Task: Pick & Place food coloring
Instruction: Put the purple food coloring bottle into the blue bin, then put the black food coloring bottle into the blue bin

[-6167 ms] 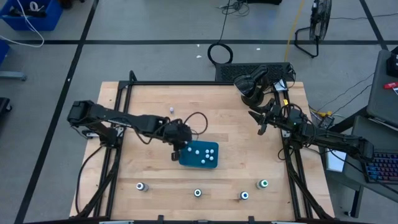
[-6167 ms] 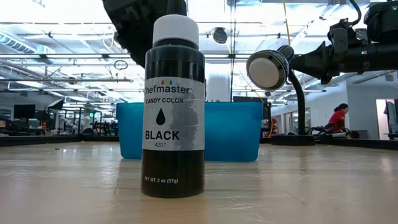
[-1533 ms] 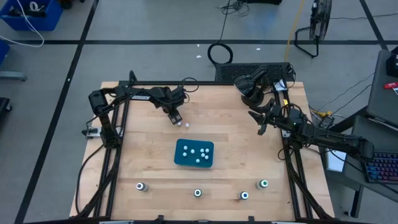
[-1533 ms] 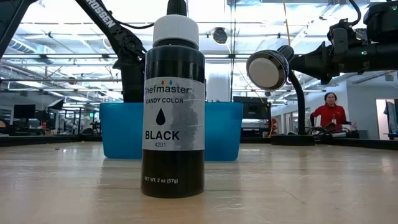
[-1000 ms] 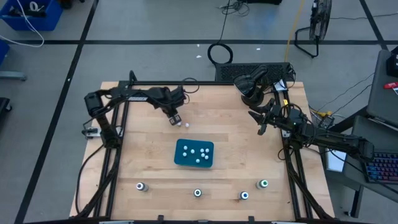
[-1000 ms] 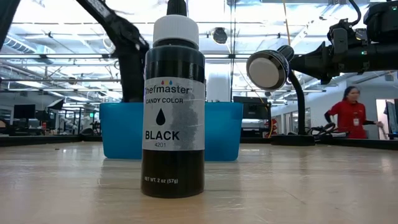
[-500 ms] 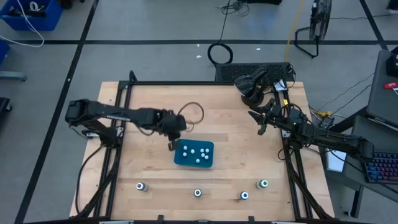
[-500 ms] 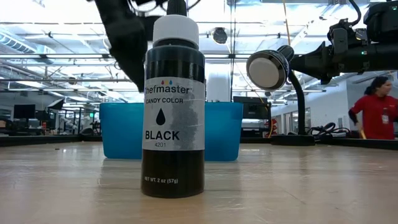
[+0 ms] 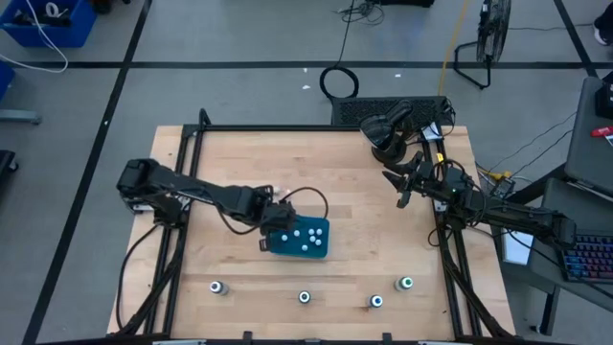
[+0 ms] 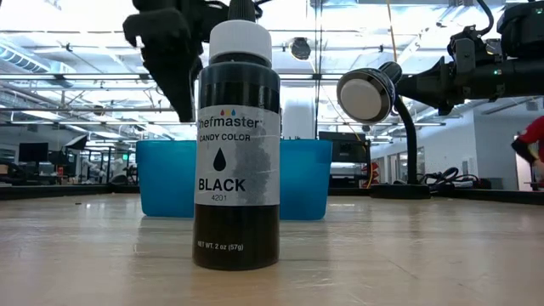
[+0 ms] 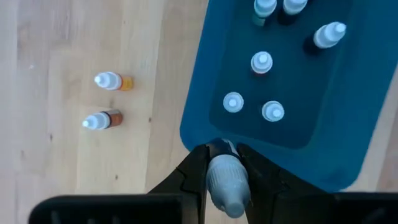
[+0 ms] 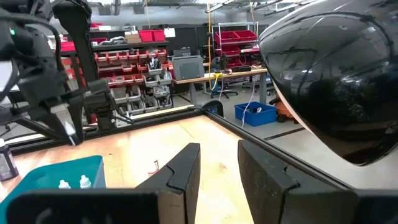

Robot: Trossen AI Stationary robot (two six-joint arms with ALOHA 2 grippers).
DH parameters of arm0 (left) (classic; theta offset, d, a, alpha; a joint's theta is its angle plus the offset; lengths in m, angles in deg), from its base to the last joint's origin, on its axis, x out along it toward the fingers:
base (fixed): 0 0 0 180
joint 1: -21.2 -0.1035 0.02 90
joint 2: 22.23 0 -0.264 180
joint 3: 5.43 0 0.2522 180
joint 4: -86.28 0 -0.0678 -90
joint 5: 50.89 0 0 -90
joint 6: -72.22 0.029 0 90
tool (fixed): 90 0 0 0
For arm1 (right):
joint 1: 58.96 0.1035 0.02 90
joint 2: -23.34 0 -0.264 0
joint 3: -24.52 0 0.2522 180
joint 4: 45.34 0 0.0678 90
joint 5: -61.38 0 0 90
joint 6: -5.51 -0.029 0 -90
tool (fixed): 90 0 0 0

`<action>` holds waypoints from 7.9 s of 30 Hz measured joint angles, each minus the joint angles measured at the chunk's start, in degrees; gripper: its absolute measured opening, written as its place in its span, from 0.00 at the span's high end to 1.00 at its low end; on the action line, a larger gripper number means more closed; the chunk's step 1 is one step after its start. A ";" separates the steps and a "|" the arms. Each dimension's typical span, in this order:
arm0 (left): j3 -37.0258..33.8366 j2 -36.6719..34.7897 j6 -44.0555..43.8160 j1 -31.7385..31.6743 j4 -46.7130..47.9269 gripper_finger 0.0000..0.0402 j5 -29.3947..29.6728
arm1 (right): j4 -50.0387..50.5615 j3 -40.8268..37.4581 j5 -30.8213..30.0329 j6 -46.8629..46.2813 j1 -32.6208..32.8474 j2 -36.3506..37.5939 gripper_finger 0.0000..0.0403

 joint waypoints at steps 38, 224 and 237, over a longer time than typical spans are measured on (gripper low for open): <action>-0.11 13.54 10.90 -7.10 -16.12 0.83 -11.46 | 0.00 0.00 0.01 0.00 0.00 -0.01 0.75; -0.76 6.50 9.78 7.15 -11.34 0.84 -5.96 | -0.01 -0.01 0.01 0.00 -0.01 -0.01 0.75; -6.93 6.71 13.50 3.55 -19.94 0.84 -10.03 | 0.00 -0.01 0.01 0.00 0.00 0.02 0.75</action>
